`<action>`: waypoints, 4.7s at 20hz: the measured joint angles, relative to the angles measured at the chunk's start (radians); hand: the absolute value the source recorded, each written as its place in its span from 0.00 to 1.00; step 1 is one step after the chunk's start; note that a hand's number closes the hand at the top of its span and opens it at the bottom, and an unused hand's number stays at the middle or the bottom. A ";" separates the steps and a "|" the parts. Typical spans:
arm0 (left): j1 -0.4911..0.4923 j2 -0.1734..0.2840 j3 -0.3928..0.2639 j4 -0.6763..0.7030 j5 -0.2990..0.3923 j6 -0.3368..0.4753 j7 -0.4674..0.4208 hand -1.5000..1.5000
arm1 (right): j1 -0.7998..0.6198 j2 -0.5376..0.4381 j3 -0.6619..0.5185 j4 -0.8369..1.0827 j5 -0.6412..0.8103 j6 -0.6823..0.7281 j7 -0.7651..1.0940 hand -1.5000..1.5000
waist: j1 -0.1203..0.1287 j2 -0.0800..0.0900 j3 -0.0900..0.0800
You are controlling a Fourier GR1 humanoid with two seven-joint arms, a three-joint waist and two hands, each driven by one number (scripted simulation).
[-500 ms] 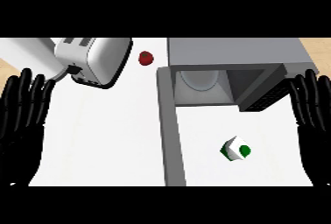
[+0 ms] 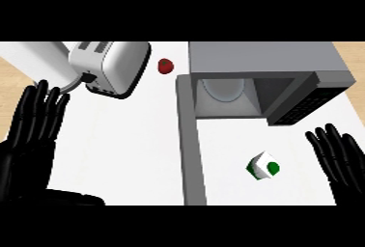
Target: Pick up the milk, place it into the microwave and close the microwave
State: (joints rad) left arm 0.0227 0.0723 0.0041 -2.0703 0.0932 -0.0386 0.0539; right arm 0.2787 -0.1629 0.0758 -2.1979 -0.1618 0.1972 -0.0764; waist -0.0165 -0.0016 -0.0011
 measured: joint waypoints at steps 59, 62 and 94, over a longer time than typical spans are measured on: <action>0.437 0.148 -0.325 0.051 0.116 0.131 -0.421 0.00 | -0.464 0.033 -0.316 1.537 0.357 -0.138 -0.954 1.00 | 0.026 -0.001 -0.002; 0.440 0.160 -0.296 0.054 0.137 0.110 -0.424 0.00 | -0.501 0.022 -0.328 1.616 0.372 -0.179 -0.978 1.00 | 0.029 -0.003 -0.004; 0.502 0.170 -0.142 0.077 0.218 -0.039 -0.446 0.00 | -0.646 0.152 -0.209 1.473 0.287 -0.378 -0.834 1.00 | 0.019 -0.002 0.001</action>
State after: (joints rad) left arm 0.5252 0.2420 -0.1382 -1.9938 0.3108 -0.0779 -0.3919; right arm -0.3672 -0.0109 -0.1330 -0.7254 0.1252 -0.1805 -0.9106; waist 0.0025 -0.0031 -0.0005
